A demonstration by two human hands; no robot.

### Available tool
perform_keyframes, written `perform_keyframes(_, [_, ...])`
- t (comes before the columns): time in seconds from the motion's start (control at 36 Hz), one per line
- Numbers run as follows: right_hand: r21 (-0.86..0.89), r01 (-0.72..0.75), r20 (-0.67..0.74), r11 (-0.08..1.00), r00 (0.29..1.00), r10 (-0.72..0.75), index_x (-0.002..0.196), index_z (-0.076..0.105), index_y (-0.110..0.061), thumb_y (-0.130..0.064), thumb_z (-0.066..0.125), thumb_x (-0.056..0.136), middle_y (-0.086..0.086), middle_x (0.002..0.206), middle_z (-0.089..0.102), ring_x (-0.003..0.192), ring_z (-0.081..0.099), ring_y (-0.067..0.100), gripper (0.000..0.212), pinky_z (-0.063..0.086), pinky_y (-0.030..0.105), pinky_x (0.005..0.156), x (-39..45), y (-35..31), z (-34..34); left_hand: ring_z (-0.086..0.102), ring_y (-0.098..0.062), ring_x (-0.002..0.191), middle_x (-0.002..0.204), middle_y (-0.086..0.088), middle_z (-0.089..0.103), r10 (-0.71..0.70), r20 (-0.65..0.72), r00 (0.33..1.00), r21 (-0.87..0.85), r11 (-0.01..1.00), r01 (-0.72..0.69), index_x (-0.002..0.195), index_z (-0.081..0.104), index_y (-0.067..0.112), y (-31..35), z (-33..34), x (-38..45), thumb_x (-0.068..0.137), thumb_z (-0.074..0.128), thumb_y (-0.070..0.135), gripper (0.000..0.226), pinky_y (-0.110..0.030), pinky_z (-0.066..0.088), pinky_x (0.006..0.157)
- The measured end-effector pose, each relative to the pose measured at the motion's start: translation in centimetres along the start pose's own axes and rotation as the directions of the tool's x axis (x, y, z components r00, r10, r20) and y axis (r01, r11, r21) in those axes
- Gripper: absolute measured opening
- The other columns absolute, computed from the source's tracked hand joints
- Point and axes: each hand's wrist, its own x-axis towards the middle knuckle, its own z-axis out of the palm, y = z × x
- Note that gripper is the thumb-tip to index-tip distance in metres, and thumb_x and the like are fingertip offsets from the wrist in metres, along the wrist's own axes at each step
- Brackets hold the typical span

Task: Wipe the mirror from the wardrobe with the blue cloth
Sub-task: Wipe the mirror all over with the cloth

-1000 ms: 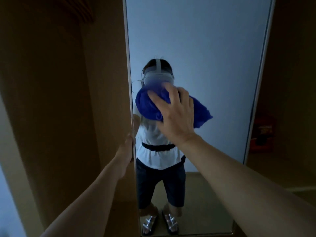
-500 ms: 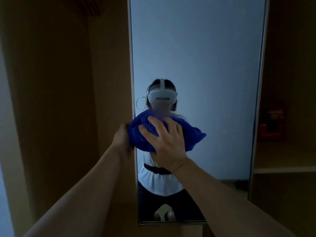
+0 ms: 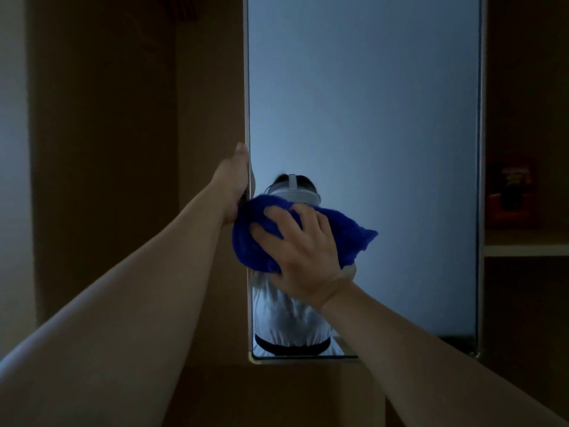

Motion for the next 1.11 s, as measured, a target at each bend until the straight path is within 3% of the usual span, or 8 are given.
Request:
perform_keyframes(0.11, [0.017,0.169,0.098,0.985,0.981,-0.170,0.118,0.059,-0.024,-0.035,0.077,0.060,0.004,0.125,0.047,0.106,0.043,0.031,0.062,0.047,0.045,0.083,-3.7,-0.4,0.8,0.046,-0.022,0.074,0.070,-0.003,0.046,0.024,0.005,1.000,0.034,0.999,-0.024,0.102,0.060,0.013,-0.2,0.1,0.5,0.094,0.028,0.058,0.055,-0.039,0.040,0.079])
perform_keyframes(0.28, [0.078,0.312,0.102,0.947,0.942,-0.319,0.119,0.054,-0.024,-0.041,0.073,0.065,0.002,0.126,0.042,0.105,0.045,0.029,0.059,0.047,0.044,0.082,-4.8,1.4,0.7,0.048,-0.018,0.058,0.060,-0.004,0.049,0.103,-0.073,0.992,-0.019,0.994,-0.105,0.065,0.048,0.015,-1.4,1.0,0.8,0.096,0.027,0.055,0.055,-0.035,0.044,0.071])
perform_keyframes(0.42, [0.111,0.341,0.161,0.933,0.921,-0.355,0.119,0.054,-0.025,-0.041,0.062,0.074,0.001,0.126,0.045,0.104,0.049,0.027,0.048,0.049,0.041,0.082,-5.9,3.0,-0.1,0.042,-0.011,0.040,0.043,0.000,0.047,0.134,-0.138,0.981,-0.058,0.988,-0.143,0.066,0.044,0.018,-2.1,1.5,1.2,0.096,0.027,0.057,0.051,-0.014,0.032,0.034])
perform_keyframes(0.69, [0.126,0.360,0.256,0.924,0.888,-0.381,0.120,0.050,-0.027,-0.041,0.063,0.074,0.002,0.125,0.045,0.099,0.048,0.023,0.051,0.052,0.039,0.083,-8.8,5.3,-2.0,0.038,0.001,0.022,0.043,-0.002,0.048,0.216,-0.185,0.959,-0.025,0.974,-0.224,0.064,0.040,0.020,-2.1,1.8,0.4,0.098,0.026,0.051,0.048,-0.007,0.027,0.029])
perform_keyframes(0.78, [0.070,0.260,0.178,0.963,0.947,-0.269,0.120,0.051,-0.022,-0.035,0.067,0.070,0.009,0.123,0.049,0.100,0.054,0.030,0.053,0.051,0.042,0.080,-6.2,6.6,-2.8,0.037,0.003,0.021,0.032,0.006,0.046,0.259,-0.169,0.951,0.021,0.966,-0.259,0.064,0.039,0.020,-2.4,1.5,-0.3,0.099,0.025,0.049,0.047,-0.008,0.028,0.028])
perform_keyframes(0.86, [0.034,-0.029,0.046,0.999,0.999,0.027,0.117,0.061,-0.014,-0.027,0.084,0.053,0.019,0.118,0.057,0.095,0.057,0.041,0.069,0.052,0.051,0.077,-2.3,8.6,-3.9,0.051,-0.010,0.041,0.051,-0.003,0.050,0.238,-0.115,0.964,0.093,0.969,-0.228,0.063,0.045,0.018,-4.1,0.7,-1.0,0.098,0.023,0.053,0.054,-0.020,0.042,0.044])
perform_keyframes(0.92, [0.018,-0.174,-0.005,0.985,0.985,0.174,0.117,0.064,-0.013,-0.024,0.083,0.056,0.020,0.121,0.056,0.096,0.054,0.043,0.066,0.051,0.052,0.078,0.2,9.7,-4.6,0.051,-0.021,0.055,0.060,-0.011,0.051,0.197,-0.071,0.978,0.090,0.978,-0.191,0.061,0.050,0.011,-6.3,0.2,-1.5,0.095,0.025,0.057,0.062,-0.028,0.042,0.057])
perform_keyframes(1.11, [0.011,-0.367,-0.099,0.930,0.925,0.367,0.121,0.060,-0.017,-0.022,0.079,0.061,0.013,0.128,0.050,0.104,0.048,0.037,0.063,0.049,0.042,0.077,2.4,10.5,-4.3,0.049,-0.019,0.056,0.059,-0.009,0.051,0.132,-0.153,0.979,0.051,0.991,-0.126,0.060,0.050,0.012,-10.0,0.5,-3.0,0.095,0.024,0.056,0.061,-0.026,0.039,0.059])
